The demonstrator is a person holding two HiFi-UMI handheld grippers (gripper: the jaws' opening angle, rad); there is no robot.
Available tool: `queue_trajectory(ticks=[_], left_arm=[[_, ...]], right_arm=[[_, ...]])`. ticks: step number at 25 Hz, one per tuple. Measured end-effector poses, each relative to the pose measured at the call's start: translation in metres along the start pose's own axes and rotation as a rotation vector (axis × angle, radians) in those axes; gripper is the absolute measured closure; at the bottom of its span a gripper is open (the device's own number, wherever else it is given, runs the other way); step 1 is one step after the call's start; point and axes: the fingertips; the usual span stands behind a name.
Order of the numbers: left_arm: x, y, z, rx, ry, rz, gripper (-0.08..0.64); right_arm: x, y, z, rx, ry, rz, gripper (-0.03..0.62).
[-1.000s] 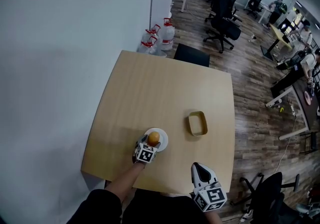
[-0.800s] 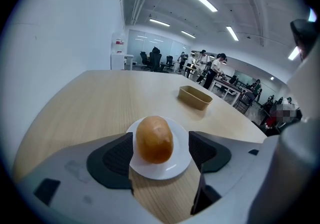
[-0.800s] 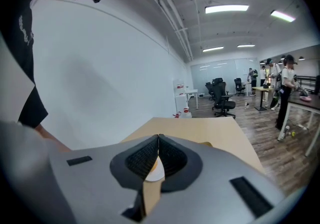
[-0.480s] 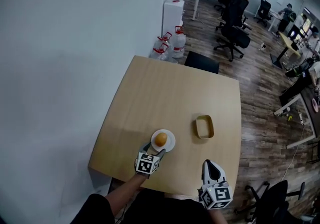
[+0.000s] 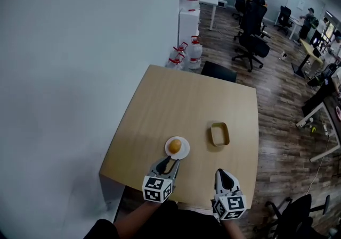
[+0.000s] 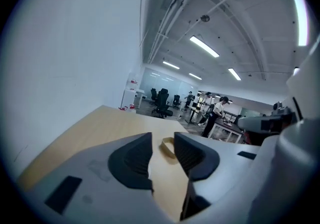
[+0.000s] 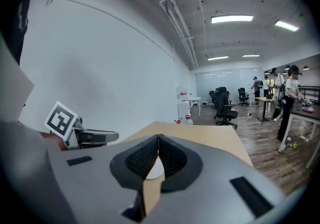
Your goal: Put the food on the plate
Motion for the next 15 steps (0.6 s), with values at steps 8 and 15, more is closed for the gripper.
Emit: queue_trajectory(ticks=[8,15], left_arm=[[-0.043,0.045,-0.033,0.054,0.131,-0.081,0.545],[-0.046,0.103,-0.019,0.059,0.132,0.014,0.545]], right_arm=[[-0.027,0.000,-0.013,0.019,0.084,-0.068,0.532],[-0.061,0.022,-0.011,0.003,0.098,-0.033,0.532]])
Point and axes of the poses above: the fingertips, and each gripper's own axes: x forward along the fingers, y to its right, z out of its underside, and after that the axes turned 13 degrees about z, right-handed
